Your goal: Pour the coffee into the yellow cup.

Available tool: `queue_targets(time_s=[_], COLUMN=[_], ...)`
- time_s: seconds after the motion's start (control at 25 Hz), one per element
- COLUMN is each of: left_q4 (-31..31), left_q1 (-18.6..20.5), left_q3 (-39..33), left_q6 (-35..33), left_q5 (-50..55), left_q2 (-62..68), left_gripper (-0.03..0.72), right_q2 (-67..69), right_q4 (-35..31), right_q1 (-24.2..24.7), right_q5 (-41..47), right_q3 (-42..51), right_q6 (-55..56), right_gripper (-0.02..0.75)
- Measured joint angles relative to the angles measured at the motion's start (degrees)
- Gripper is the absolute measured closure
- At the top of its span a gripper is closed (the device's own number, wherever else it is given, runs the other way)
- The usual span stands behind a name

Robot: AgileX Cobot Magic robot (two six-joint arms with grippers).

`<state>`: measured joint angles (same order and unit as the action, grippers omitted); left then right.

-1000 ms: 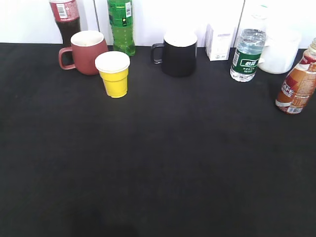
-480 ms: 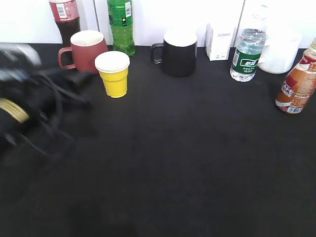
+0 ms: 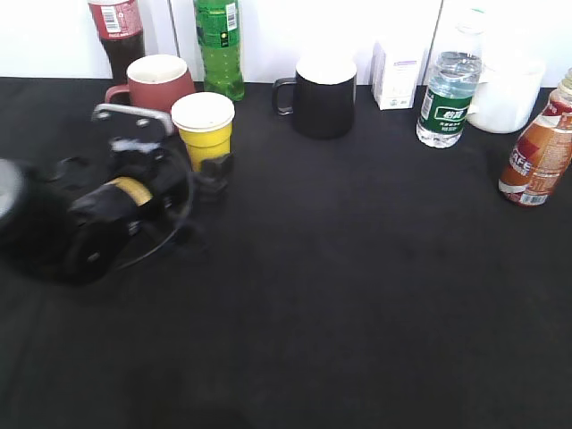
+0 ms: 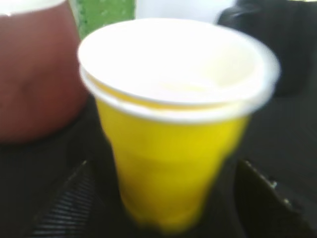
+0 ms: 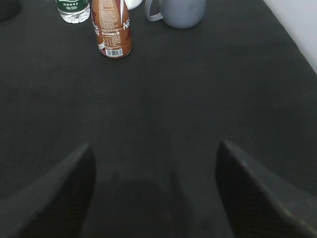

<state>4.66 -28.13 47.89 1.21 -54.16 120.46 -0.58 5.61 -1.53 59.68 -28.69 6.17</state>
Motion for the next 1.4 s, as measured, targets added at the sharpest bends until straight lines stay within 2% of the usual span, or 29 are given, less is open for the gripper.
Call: queue_targets(time_s=[0.08, 0.16, 0.32, 0.48, 0.56, 0.72, 0.76, 0.84, 0.88, 0.96, 1.04, 1.4], left_q4=[-0.18, -0.18, 0.22, -0.79, -9.34, -38.55, -45.99, -56.32, -59.63, -61.14, -59.09, -57.95], left_q1=[0.14, 0.14, 0.53, 0.58, 0.46, 0.46, 0.46, 0.38, 0.04, -1.62, -2.76, -2.81], left_q3=[5.5, 7.98, 8.1, 8.1, 8.1, 8.1, 8.1, 8.1, 8.1, 8.1, 8.1, 8.1], left_q6=[0.0, 0.0, 0.0, 0.11, 2.48, 24.65, 28.07, 30.12, 30.32, 30.37, 30.37, 30.55], left_q5=[1.72, 1.4, 1.52, 4.72, 6.83, 3.78, 1.16, -4.45, -6.11, -6.51, -6.45, -4.04], left_q2=[3.79, 5.6, 5.61, 3.98, 0.09, -3.44, -3.44, -3.44, -3.44, -3.44, -3.44, -3.64], left_gripper=[0.022, 0.048, 0.198, 0.225, 0.226, 0.227, 0.228, 0.23, 0.23, 0.23, 0.23, 0.231], right_q2=[0.0, 0.0, 0.0, 0.0, 0.0, 0.0, 0.0, 0.0, 0.0, 0.0, 0.0, 0.08], right_q4=[0.0, 0.0, 0.0, 0.0, 0.0, 0.0, 0.0, 0.0, 0.0, 0.0, 0.0, 0.21], right_q1=[0.0, 0.0, 0.0, 0.0, 0.0, 0.0, 0.0, 0.0, 0.0, 0.0, 0.0, 0.0], right_q5=[0.0, 0.0, 0.0, 0.0, 0.0, 0.0, 0.0, 0.0, 0.0, 0.0, -0.02, -0.02], right_q3=[0.0, 0.0, 0.0, 0.0, 0.0, 0.0, 0.0, 0.0, 0.0, 0.0, 0.0, 0.0], right_q6=[0.0, 0.0, 0.0, 0.0, 0.0, 0.0, 0.0, 0.0, 0.0, 0.0, 0.0, 0.0], right_gripper=[0.149, 0.149, 0.149, 0.149, 0.149, 0.149, 0.149, 0.149, 0.149, 0.149, 0.149, 0.149])
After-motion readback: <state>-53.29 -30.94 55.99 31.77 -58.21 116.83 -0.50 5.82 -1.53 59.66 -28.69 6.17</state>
